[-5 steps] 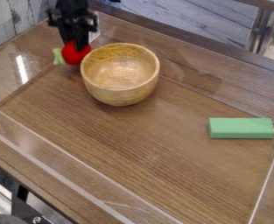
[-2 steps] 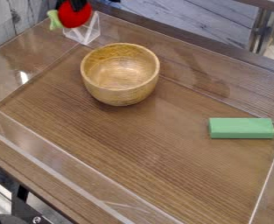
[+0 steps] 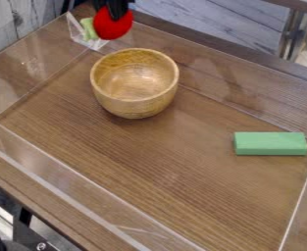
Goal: Move the red fruit to the right
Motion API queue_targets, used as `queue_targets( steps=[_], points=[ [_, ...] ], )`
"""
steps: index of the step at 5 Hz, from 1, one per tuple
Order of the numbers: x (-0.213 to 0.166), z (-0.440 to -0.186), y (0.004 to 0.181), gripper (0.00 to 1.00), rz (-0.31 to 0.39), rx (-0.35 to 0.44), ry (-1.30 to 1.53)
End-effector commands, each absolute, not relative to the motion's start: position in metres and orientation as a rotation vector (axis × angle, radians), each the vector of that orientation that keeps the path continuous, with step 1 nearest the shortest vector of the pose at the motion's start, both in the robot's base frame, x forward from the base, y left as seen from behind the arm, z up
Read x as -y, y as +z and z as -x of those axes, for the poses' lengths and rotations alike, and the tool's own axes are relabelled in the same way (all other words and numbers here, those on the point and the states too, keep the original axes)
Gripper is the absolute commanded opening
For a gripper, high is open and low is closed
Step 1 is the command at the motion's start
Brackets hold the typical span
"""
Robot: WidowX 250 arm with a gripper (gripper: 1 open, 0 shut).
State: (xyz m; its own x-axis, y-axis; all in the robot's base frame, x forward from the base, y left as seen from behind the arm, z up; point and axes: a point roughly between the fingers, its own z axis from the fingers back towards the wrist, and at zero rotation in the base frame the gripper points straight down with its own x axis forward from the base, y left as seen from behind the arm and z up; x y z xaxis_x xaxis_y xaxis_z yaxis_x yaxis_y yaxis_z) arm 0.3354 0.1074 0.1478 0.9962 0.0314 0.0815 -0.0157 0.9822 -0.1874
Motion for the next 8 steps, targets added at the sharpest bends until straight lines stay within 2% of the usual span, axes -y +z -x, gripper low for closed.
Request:
queue_targets(
  steps=[1, 3, 5, 6, 7, 8],
  points=[
    [-0.07, -0.331, 0.175, 0.0, 0.182, 0.147, -0.079],
    [0.016, -0.313, 0.161, 0.0, 0.227, 0.106, -0.228],
    [0.104, -0.294, 0.133, 0.0, 0.242, 0.042, -0.363],
    [0.13, -0.285, 0.113, 0.0, 0.259, 0.003, -0.364],
    [0.139, -0.279, 0.088, 0.0, 0.265, -0.03, -0.342],
    [0.139, -0.275, 0.074, 0.0, 0.256, -0.052, -0.319]
  ],
)
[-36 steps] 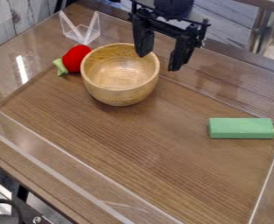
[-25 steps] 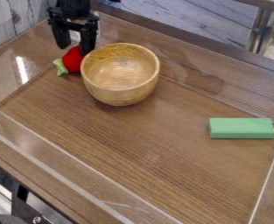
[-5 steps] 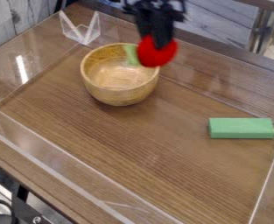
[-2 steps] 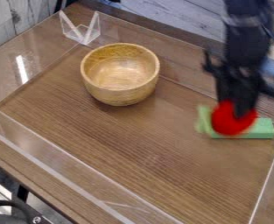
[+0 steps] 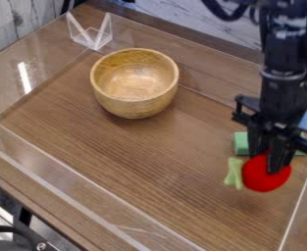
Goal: Move the red fruit to the right
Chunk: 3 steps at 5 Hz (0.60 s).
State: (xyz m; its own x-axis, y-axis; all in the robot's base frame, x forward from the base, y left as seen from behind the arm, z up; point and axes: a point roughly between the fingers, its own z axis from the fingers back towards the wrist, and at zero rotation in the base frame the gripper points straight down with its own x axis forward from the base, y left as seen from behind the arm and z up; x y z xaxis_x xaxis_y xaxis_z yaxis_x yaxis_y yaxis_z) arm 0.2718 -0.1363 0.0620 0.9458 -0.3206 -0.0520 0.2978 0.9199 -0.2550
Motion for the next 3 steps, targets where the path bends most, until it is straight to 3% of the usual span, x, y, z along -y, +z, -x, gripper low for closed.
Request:
queue_targets(
  steps=[1, 2, 3],
  points=[
    [0.138, -0.2749, 0.0676, 0.0, 0.243, -0.064, -0.322],
    [0.136, -0.2756, 0.0654, 1.0, 0.226, -0.072, -0.323],
    [0.1345, -0.2755, 0.0649, 1.0, 0.209, -0.074, -0.321]
  ],
)
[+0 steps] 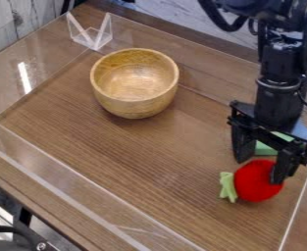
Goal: Move the red fruit to the right
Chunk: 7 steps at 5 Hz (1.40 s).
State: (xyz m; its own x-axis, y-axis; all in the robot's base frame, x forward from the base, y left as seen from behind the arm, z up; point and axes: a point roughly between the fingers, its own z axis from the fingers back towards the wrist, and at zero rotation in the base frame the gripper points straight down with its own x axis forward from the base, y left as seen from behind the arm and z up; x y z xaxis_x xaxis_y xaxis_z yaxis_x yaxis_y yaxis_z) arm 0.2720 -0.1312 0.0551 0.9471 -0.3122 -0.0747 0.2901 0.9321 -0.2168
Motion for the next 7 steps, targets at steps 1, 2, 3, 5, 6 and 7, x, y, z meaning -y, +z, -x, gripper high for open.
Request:
queue_targets(
  steps=[1, 2, 3, 5, 6, 7],
  points=[
    [0.133, -0.274, 0.062, 1.0, 0.192, -0.08, -0.33],
    [0.125, -0.274, 0.083, 1.0, 0.189, -0.022, -0.301],
    [0.108, -0.276, 0.113, 1.0, 0.176, 0.058, -0.242],
    [0.067, -0.281, 0.159, 1.0, 0.18, 0.17, -0.12],
    [0.036, -0.283, 0.165, 1.0, 0.166, 0.202, -0.043],
    [0.023, -0.284, 0.162, 1.0, 0.17, 0.248, -0.01]
  ],
)
